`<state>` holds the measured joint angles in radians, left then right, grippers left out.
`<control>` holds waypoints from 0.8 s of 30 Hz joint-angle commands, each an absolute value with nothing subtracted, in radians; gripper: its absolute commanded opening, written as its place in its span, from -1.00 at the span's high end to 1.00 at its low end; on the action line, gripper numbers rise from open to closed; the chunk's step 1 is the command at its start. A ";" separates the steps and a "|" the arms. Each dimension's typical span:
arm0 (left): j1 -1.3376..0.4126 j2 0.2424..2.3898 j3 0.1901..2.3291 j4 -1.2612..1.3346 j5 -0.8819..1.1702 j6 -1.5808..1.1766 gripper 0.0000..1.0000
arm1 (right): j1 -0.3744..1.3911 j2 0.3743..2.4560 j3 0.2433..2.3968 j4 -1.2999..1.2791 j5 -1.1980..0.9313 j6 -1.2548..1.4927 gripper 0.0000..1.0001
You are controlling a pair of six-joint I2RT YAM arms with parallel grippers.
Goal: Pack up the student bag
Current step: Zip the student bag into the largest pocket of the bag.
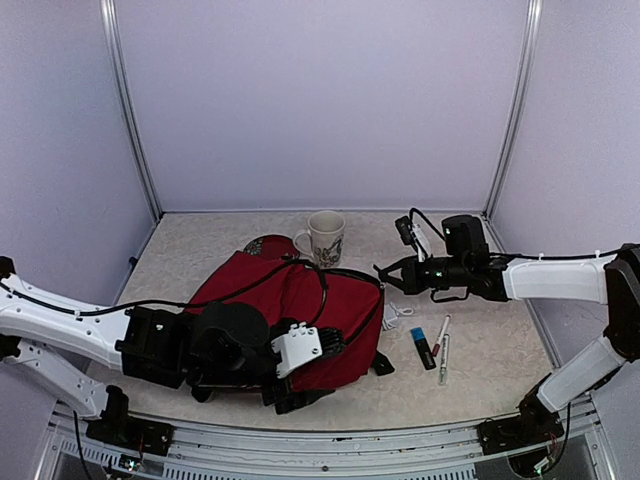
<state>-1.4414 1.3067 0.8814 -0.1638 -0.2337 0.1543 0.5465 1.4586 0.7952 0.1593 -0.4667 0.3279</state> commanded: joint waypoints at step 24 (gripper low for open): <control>-1.356 1.749 1.171 -0.101 -0.331 0.179 1.00 | 0.580 1.373 0.784 0.221 -0.351 0.349 1.00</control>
